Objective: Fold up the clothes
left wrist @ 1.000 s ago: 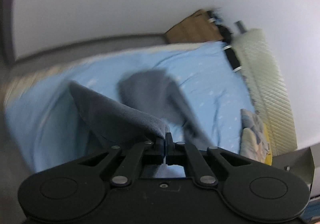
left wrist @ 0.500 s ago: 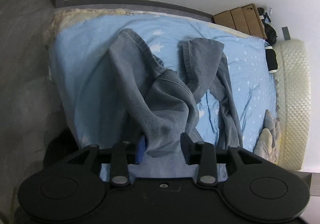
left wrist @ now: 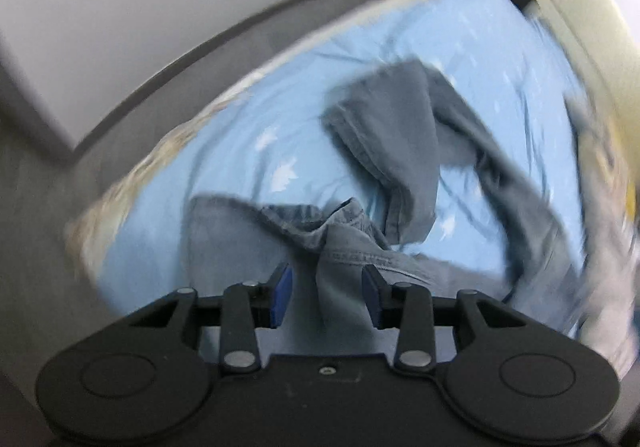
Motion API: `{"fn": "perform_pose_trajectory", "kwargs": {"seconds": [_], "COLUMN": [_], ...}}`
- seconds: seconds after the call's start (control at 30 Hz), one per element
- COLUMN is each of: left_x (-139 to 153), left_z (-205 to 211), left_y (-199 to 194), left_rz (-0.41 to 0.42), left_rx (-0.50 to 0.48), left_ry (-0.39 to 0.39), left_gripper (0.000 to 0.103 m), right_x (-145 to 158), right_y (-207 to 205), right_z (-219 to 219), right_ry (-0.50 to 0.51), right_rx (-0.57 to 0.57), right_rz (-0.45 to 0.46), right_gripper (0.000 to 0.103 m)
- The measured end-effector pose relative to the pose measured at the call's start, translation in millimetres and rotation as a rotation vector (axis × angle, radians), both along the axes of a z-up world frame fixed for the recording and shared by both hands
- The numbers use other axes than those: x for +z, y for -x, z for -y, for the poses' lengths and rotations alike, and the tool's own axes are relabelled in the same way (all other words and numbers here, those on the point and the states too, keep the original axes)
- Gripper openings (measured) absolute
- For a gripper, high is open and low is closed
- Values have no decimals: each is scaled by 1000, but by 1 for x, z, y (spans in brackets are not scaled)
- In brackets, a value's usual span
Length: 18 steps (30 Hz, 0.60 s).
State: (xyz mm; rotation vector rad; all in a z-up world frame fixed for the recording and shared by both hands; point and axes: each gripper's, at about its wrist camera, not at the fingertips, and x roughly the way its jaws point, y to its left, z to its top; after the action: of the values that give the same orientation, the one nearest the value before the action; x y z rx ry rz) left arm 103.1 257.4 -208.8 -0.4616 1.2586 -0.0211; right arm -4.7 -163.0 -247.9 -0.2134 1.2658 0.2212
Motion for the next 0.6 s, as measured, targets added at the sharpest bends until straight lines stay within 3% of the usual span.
{"fn": "perform_pose_trajectory", "kwargs": {"seconds": [0.1,0.17,0.23,0.4,0.6], "left_x": [-33,-56,-71,-88,-106], "left_z": [18,29,35,43,41], "left_y": [-21,-31,-38,-46,-53], "left_rz": [-26,-62,-59,-43,-71], "left_rx": [-160,-261,-321,-440,-465], "left_ry": [-84,-185,-236,-264,-239], "left_gripper": [34,33,31,31,33], "right_x": [1,2,4,13,16], "right_y": [-9,-12,-13,-6,3], "right_z": [-6,-8,-9,-11,-11], "right_ry": [14,21,20,49,79], "right_rx": [-14,-29,-37,-32,-90], "right_rz": [-2,-10,-38,-74,-102], "right_gripper": [40,40,40,40,41]}}
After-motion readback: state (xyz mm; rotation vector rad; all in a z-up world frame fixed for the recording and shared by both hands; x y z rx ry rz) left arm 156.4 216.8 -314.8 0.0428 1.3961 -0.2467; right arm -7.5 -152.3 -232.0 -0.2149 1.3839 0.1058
